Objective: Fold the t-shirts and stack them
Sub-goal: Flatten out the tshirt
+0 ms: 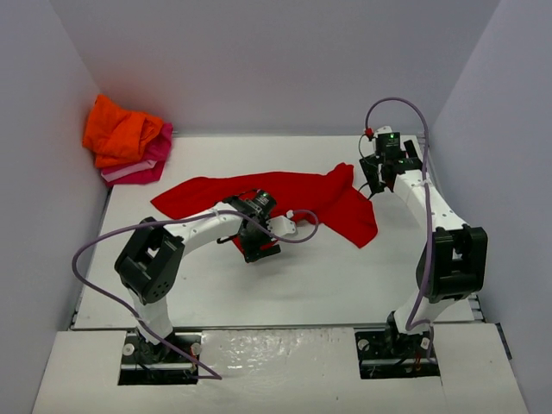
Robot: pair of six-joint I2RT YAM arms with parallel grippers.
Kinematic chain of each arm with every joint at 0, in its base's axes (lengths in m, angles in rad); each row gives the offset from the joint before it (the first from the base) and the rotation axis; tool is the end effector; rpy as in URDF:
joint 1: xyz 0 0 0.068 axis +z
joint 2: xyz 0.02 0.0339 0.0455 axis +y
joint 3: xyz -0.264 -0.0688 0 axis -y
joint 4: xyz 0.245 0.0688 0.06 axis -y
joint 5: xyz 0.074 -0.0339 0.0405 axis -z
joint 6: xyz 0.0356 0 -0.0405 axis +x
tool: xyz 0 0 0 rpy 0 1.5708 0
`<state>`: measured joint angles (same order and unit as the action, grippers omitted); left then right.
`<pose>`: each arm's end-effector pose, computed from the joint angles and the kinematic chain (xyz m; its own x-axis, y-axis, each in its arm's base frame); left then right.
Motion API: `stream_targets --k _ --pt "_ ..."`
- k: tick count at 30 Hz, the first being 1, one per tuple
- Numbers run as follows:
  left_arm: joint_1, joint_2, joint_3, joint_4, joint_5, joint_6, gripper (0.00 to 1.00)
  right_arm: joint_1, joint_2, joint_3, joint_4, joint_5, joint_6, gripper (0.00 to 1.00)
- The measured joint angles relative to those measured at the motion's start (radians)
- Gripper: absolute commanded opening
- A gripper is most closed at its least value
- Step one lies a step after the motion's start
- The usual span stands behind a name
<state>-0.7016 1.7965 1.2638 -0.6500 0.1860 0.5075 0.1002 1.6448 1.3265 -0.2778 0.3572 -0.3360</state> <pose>0.2721 -0.2386 0.1972 -0.2837 0.8650 -0.4139 0.9447 0.3262 0.0343 0.3792 0.0256 0.2968 -0.5914 -0.3699 -0.7165 -0.0009 0.8889 -0.4582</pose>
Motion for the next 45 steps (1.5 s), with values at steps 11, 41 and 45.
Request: stream_targets --k 11,41,45 --pt "-0.004 0.044 -0.029 0.055 -0.034 -0.025 0.68 -0.022 -0.099 -0.005 0.029 0.033 0.015 1.0" --pt "0.189 -0.07 0.112 -0.037 -0.152 0.012 0.0 -0.021 -0.017 -0.106 -0.096 -0.18 -0.109 1.0" --pt "0.22 -0.074 0.147 -0.053 -0.177 0.03 0.0 -0.019 0.038 -0.116 -0.149 -0.205 -0.155 1.0"
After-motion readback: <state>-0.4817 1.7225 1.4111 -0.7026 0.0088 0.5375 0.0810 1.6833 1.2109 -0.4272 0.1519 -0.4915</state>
